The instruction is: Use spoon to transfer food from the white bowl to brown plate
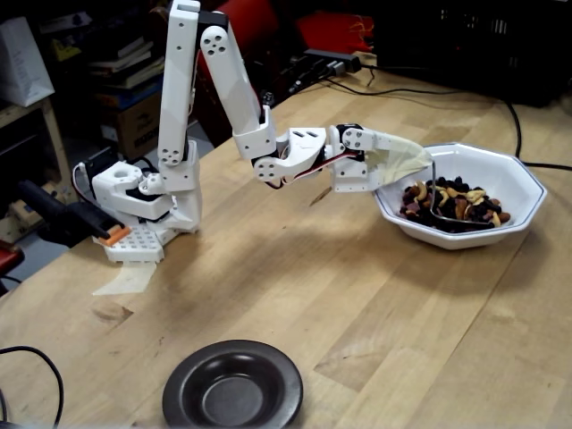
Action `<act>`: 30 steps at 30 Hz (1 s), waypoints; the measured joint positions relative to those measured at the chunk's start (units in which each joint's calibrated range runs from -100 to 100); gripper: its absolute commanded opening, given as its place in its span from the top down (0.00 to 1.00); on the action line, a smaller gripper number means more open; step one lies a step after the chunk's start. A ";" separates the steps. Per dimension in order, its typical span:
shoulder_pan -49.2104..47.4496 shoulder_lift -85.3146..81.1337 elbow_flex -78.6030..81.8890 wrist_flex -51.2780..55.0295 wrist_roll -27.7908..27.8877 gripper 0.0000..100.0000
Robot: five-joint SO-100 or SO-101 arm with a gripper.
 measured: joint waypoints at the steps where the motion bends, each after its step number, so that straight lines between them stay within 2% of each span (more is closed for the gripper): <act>1: 0.00 0.00 0.00 -0.08 -0.49 0.96; 10: 0.29 0.34 -0.17 -0.48 -1.47 0.96; 21: 7.59 0.34 -0.34 -0.48 5.37 0.96; 30: 10.80 0.34 -0.34 -0.48 5.91 0.96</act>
